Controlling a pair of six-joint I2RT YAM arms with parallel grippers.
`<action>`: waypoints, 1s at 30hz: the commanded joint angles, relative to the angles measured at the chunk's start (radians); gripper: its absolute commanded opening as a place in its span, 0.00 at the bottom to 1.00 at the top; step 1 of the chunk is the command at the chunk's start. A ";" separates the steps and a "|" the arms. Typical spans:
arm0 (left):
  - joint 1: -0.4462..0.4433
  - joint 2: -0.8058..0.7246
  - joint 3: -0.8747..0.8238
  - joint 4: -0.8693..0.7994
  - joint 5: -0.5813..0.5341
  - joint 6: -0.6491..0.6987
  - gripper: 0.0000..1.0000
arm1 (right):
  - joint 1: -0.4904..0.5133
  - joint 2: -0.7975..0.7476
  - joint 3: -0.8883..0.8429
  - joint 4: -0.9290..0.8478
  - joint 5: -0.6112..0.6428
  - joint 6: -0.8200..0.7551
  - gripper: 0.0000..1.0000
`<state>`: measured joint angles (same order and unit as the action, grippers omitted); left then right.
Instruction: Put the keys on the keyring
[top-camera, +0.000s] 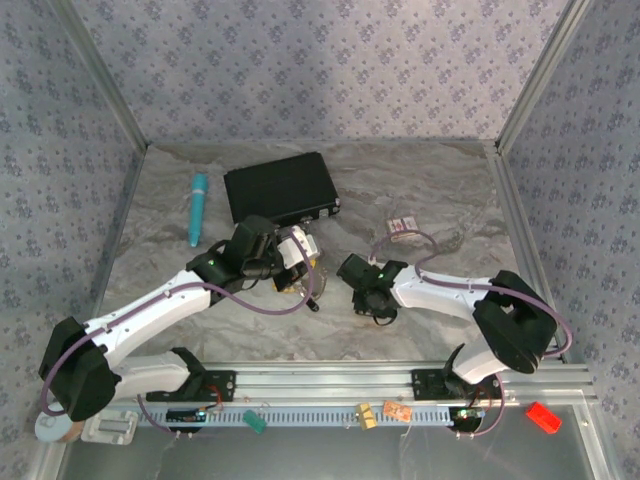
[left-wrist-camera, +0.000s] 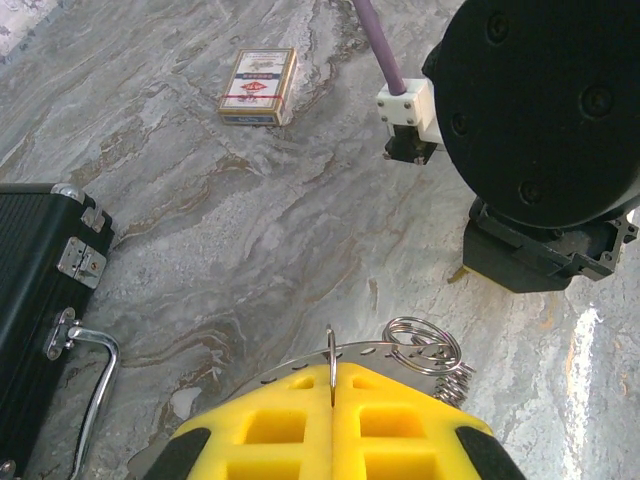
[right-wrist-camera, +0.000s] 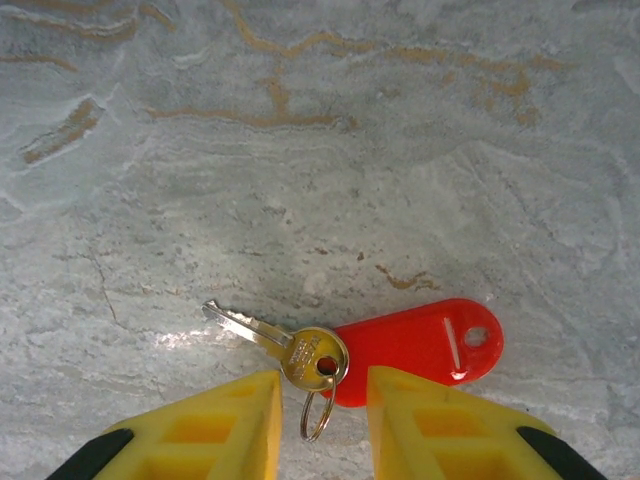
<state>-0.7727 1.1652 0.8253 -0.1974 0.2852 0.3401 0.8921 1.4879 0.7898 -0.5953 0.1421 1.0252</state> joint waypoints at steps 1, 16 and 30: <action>-0.006 -0.021 -0.012 0.020 0.025 0.006 0.00 | 0.014 0.014 0.019 -0.021 -0.003 0.034 0.28; -0.006 -0.017 -0.014 0.016 0.024 0.010 0.00 | 0.016 0.034 0.037 -0.054 0.031 0.031 0.11; -0.007 -0.015 -0.011 0.015 0.028 0.011 0.00 | 0.022 0.030 0.040 -0.065 0.038 0.027 0.12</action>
<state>-0.7727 1.1652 0.8200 -0.1856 0.2852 0.3401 0.9104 1.5085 0.8108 -0.6296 0.1547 1.0416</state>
